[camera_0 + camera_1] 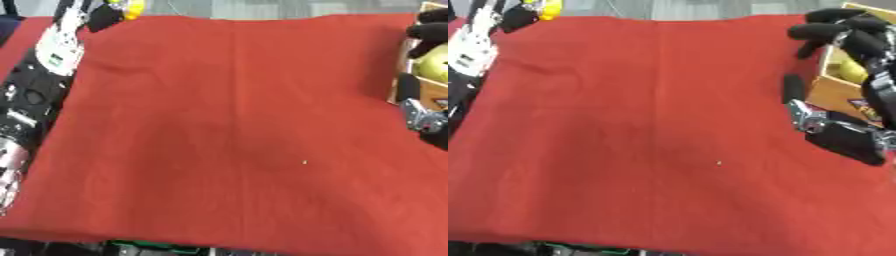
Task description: Pick up the objects with one hand, pass them to the other hand, and then place them into the box on the other side of the table.
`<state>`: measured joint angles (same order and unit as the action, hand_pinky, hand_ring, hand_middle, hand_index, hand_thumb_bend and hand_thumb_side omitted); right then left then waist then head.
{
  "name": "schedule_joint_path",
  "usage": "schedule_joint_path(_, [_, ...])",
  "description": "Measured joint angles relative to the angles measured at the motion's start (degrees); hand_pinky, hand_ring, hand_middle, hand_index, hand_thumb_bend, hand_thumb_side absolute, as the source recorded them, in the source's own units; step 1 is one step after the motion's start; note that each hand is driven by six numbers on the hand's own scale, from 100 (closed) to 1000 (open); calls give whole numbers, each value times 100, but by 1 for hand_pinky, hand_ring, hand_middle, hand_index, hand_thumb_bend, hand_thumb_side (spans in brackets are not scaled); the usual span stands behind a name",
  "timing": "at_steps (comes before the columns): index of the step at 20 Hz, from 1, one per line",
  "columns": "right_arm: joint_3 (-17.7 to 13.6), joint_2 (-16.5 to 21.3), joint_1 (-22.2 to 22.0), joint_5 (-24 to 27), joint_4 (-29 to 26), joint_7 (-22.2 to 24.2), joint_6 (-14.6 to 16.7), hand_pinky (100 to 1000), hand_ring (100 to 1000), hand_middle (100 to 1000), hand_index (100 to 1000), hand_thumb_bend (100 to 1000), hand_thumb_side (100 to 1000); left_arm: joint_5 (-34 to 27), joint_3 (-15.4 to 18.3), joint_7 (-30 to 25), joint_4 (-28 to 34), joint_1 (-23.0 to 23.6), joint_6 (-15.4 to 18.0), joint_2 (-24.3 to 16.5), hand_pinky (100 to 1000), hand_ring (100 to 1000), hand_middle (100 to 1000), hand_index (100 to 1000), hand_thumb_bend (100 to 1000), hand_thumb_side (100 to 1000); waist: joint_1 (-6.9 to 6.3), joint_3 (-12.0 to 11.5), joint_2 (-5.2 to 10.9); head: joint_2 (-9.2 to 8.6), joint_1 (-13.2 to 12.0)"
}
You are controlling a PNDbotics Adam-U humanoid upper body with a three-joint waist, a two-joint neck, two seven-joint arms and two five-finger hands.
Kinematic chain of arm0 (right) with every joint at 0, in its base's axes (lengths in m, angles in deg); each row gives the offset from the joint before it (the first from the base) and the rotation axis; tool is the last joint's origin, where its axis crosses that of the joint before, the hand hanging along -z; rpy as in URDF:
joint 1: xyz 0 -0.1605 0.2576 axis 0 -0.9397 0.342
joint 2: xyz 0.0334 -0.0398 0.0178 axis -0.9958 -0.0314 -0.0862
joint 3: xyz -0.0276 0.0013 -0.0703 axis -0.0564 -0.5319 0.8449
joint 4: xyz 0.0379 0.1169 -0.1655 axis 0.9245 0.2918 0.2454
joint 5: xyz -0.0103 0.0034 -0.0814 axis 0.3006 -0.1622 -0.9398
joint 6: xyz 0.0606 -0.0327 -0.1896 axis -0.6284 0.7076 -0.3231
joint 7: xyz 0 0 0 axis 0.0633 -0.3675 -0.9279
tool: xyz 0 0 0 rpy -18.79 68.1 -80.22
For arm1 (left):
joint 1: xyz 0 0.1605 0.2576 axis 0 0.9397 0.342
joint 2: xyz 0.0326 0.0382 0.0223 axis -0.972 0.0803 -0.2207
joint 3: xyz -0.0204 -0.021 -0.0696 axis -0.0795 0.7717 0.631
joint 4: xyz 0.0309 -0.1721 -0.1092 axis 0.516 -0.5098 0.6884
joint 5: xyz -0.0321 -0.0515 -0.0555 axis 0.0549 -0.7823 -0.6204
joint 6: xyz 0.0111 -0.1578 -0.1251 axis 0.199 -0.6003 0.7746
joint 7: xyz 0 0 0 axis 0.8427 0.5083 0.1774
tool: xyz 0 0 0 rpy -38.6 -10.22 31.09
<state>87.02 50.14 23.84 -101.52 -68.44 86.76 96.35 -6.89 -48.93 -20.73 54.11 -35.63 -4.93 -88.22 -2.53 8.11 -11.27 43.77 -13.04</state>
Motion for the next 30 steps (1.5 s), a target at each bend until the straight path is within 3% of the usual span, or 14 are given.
schedule_joint_path(5, [301,87,222,-152,155,119,135,836,812,580,885,100,366,-1490,-1115,-1696,1147,227,-405,109,632,367,320,481,100,490,0,-181,118,4,304])
schedule_joint_path(10, [585,90,397,-356,377,98,261,847,828,632,923,136,467,-2286,-1841,-2688,1835,139,-1185,527,639,369,320,482,100,529,2,-239,131,5,506])
schedule_joint_path(17, [831,72,620,-618,886,181,579,863,851,734,945,195,509,-2731,-2134,-3181,2170,22,-1862,940,655,378,326,487,100,577,2,-322,131,7,717])
schedule_joint_path(22, [865,31,739,-1096,1303,93,715,875,839,768,956,264,436,-2894,-2216,-3347,2294,-30,-2125,1100,662,383,331,492,100,604,2,-359,131,23,811])
schedule_joint_path(30, [882,-72,775,-2236,1706,-490,389,867,812,727,916,283,394,-2993,-2282,-3380,2262,-30,-2471,1274,663,383,331,491,100,623,2,-384,131,30,868])
